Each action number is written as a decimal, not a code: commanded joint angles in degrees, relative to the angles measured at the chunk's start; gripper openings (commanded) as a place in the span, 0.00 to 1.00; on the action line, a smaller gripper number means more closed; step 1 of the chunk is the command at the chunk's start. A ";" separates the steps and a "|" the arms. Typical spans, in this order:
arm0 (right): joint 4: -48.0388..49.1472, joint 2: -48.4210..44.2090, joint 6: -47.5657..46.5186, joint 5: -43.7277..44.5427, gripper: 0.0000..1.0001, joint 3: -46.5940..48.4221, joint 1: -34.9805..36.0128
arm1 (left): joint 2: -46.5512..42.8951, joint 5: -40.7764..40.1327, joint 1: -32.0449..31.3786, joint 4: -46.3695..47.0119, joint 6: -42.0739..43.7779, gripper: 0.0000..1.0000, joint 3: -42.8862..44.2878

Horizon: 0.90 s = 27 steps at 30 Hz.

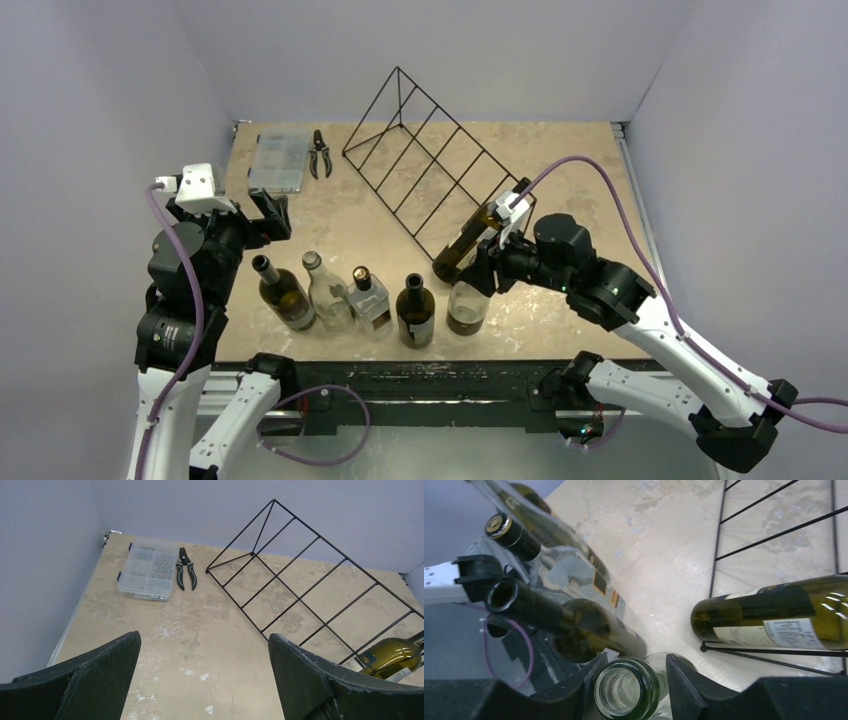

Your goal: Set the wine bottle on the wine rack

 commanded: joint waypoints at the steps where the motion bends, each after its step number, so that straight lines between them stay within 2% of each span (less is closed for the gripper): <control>1: 1.85 -1.18 0.35 4.26 0.42 0.05 0.21 | 0.10 0.46 0.37 1.42 -0.79 1.00 0.27; 6: 0.76 -1.79 0.18 6.43 0.32 2.09 0.17 | 0.14 0.54 0.37 1.34 -0.79 1.00 0.28; 13: -0.81 -1.53 -0.36 7.76 0.23 4.84 0.21 | -0.06 0.56 0.37 1.47 -0.88 1.00 0.23; 16: -1.23 -0.76 -0.29 8.41 0.16 5.84 0.21 | -0.06 0.63 0.37 1.45 -0.94 1.00 0.21; 19: -0.48 -1.35 1.66 6.21 0.09 6.88 0.20 | -0.06 0.68 0.42 1.46 -1.06 0.99 0.13; 27: -2.95 -1.43 4.04 4.41 0.00 12.05 0.12 | -0.33 0.81 0.50 1.27 -1.15 0.98 -0.31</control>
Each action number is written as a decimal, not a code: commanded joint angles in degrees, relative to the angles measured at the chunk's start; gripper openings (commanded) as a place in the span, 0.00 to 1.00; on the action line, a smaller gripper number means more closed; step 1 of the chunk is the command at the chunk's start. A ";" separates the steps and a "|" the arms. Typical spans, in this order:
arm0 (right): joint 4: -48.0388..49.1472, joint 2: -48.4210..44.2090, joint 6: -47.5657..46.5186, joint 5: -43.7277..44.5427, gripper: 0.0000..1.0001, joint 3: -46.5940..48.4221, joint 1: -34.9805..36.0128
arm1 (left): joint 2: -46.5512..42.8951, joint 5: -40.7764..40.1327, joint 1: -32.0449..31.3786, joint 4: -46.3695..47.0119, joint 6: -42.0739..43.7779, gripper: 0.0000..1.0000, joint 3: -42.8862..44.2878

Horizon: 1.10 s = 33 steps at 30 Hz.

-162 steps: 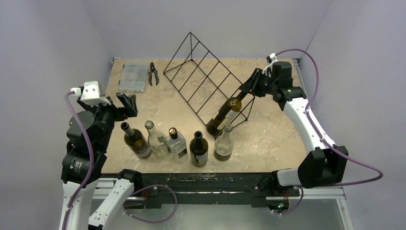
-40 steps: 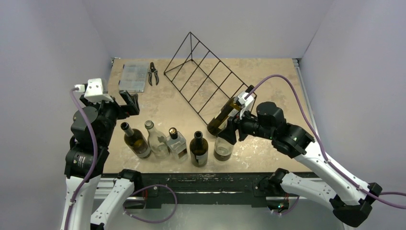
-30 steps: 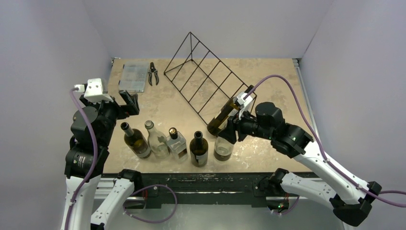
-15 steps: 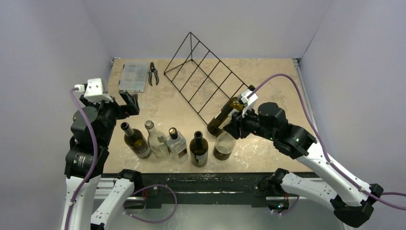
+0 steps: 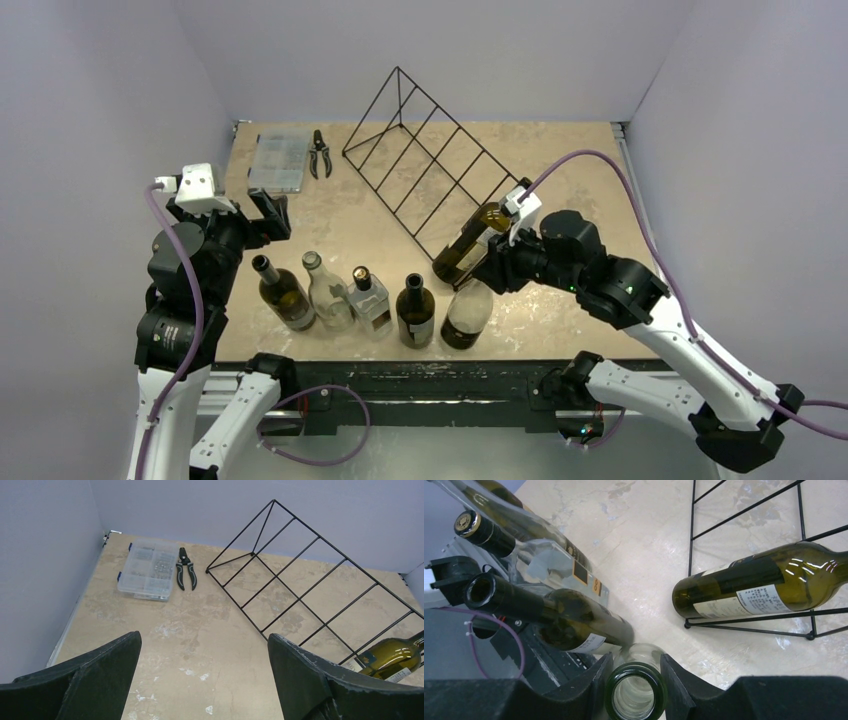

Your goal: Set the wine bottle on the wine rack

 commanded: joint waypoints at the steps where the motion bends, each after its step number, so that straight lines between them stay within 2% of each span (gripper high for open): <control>1: 4.76 -1.17 3.25 -2.36 0.00 8.07 0.06 | -0.36 0.81 0.50 1.32 -1.08 0.97 -0.30; 10: 2.98 0.44 4.77 -0.66 0.00 12.87 0.10 | -0.30 0.97 0.59 1.40 -1.17 0.98 -0.37; 20: -0.95 3.54 5.18 11.09 0.00 22.23 0.06 | -0.31 0.99 0.58 1.43 -1.18 0.98 -0.39; 33: 0.15 10.59 3.14 17.60 0.00 33.27 -0.03 | -0.04 1.34 0.64 1.47 -1.25 0.98 -0.41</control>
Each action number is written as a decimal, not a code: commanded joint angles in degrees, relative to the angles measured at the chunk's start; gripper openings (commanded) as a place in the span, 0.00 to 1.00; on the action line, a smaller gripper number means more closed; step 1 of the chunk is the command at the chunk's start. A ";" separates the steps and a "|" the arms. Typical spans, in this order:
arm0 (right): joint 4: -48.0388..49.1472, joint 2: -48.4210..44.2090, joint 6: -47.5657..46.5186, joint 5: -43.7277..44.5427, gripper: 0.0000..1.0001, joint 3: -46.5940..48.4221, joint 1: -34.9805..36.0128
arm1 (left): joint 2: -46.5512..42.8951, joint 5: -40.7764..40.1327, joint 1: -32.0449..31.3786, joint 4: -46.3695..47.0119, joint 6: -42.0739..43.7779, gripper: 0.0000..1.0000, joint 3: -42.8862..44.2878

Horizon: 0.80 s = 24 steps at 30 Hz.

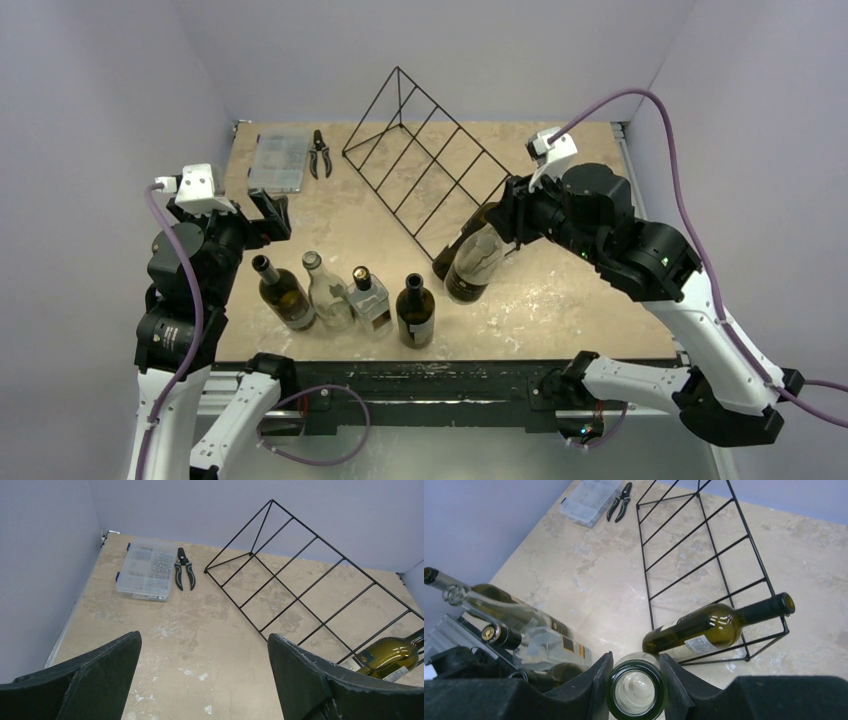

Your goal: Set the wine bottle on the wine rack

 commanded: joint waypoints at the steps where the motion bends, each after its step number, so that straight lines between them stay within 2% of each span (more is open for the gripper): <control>1: 10.52 1.68 0.59 3.83 0.00 7.84 -0.03 | 0.07 0.96 0.55 1.43 -1.14 0.98 -0.41; 9: 14.13 6.09 2.49 5.55 0.00 10.54 -1.73 | 0.02 1.42 0.52 1.66 -1.31 0.98 -0.56; 11: 15.13 7.58 3.19 3.71 0.00 11.00 -3.70 | 0.07 1.66 0.53 1.67 -1.38 0.97 -0.65; 17: 23.27 8.47 7.93 -9.62 0.00 6.87 -12.92 | 0.22 1.85 0.58 1.72 -1.41 0.97 -0.65; 24: 25.20 11.53 9.94 -10.37 0.00 7.47 -14.95 | -0.01 1.91 0.55 1.76 -1.45 0.97 -0.67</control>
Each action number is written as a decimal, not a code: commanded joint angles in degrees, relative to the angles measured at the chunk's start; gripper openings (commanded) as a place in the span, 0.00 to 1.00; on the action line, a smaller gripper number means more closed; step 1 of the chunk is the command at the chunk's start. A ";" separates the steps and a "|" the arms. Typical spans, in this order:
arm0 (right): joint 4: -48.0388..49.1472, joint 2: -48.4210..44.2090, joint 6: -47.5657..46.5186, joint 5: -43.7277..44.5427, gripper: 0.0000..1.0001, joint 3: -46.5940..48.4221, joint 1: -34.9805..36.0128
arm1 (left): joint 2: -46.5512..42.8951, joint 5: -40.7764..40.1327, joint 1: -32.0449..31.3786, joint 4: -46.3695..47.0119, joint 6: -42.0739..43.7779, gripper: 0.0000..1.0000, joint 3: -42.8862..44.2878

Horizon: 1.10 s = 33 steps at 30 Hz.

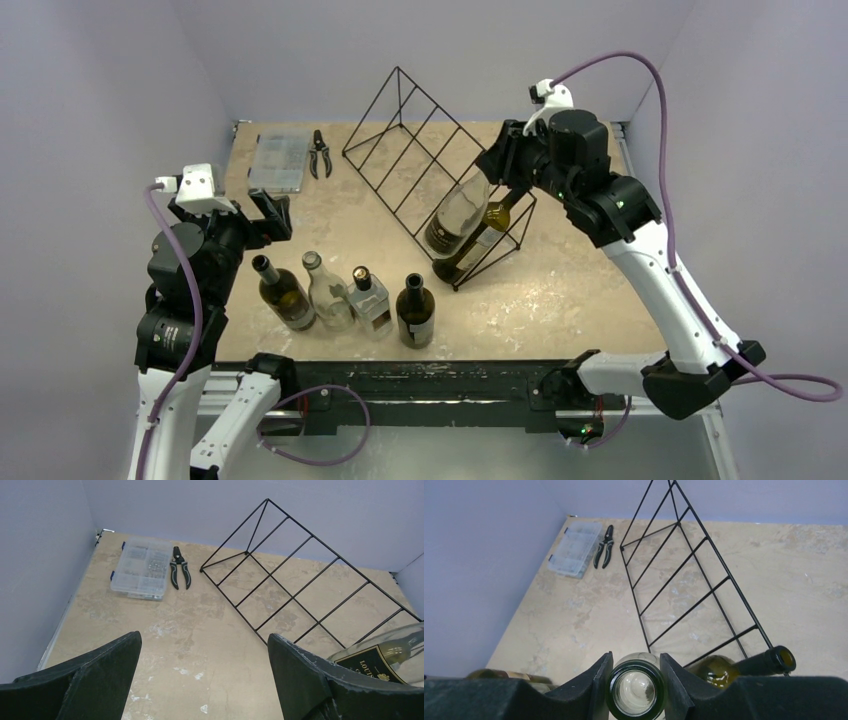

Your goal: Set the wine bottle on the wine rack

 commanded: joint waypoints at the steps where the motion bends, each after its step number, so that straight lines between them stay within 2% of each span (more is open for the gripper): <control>1: 14.71 -0.69 5.02 -3.38 0.00 2.54 -1.19 | -0.02 0.86 0.31 1.74 -0.54 0.97 -0.63; 21: 26.33 3.93 12.52 -10.31 0.00 -7.09 -11.13 | -0.02 1.38 0.34 1.72 -0.74 0.97 -0.63; 33: 30.78 6.39 15.32 -12.33 0.00 -13.18 -12.86 | 0.71 1.82 0.29 1.62 -0.89 0.97 -0.52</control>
